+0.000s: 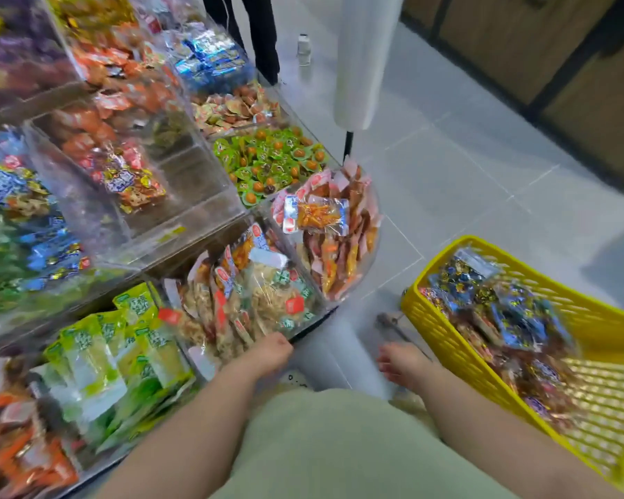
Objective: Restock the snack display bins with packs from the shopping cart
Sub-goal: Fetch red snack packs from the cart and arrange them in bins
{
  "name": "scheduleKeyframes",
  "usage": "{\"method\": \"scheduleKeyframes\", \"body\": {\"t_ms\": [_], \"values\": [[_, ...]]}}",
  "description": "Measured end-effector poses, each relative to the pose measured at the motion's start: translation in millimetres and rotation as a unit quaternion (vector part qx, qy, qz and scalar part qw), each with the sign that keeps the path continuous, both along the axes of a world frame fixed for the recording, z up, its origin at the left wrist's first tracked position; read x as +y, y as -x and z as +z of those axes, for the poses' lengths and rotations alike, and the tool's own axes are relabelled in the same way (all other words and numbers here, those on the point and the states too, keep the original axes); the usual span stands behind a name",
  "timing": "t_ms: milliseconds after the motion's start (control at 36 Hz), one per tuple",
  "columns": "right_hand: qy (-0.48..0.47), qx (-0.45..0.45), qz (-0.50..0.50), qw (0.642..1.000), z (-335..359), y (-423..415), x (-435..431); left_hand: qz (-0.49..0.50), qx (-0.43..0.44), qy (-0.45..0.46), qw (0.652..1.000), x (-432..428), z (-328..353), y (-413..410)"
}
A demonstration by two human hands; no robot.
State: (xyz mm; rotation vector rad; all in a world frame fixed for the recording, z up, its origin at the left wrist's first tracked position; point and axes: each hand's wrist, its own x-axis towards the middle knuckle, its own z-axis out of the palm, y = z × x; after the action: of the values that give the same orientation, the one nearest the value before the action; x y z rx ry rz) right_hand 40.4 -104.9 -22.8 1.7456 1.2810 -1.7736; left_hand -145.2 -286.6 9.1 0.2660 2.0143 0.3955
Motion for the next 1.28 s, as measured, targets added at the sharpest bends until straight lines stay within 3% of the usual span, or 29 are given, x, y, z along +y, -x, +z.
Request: {"method": "scheduleKeyframes", "body": {"t_ms": [111,167,278,611,861,1056,1111,1194,1278], "values": [[0.021,-0.063,0.011,0.998,-7,-76,11,-0.092,-0.013,0.056,0.994,19,-3,-39],[0.028,-0.073,0.018,0.997,-5,-106,20,-0.084,-0.007,0.068,0.994,33,-8,-59],[0.037,-0.041,-0.033,0.998,12,-150,47,-0.069,0.045,0.043,0.996,68,-14,-99],[-0.044,0.009,-0.163,0.986,45,-234,128,-0.23,0.094,-0.019,0.969,191,-16,-187],[0.011,-0.034,-0.264,0.964,22,-242,150,-0.151,0.022,-0.013,0.988,259,-22,-191],[0.012,-0.031,-0.421,0.907,2,-230,210,-0.218,-0.032,0.011,0.975,337,-33,-180],[0.006,-0.042,-0.473,0.88,-3,-227,227,-0.206,-0.06,0.034,0.976,358,-37,-174],[0.03,0.043,-0.535,0.843,-12,-219,250,-0.199,-0.087,0.054,0.975,387,-42,-166],[0.048,0.056,-0.614,0.786,-24,-211,269,-0.217,-0.078,0.06,0.971,411,-48,-155]]}}
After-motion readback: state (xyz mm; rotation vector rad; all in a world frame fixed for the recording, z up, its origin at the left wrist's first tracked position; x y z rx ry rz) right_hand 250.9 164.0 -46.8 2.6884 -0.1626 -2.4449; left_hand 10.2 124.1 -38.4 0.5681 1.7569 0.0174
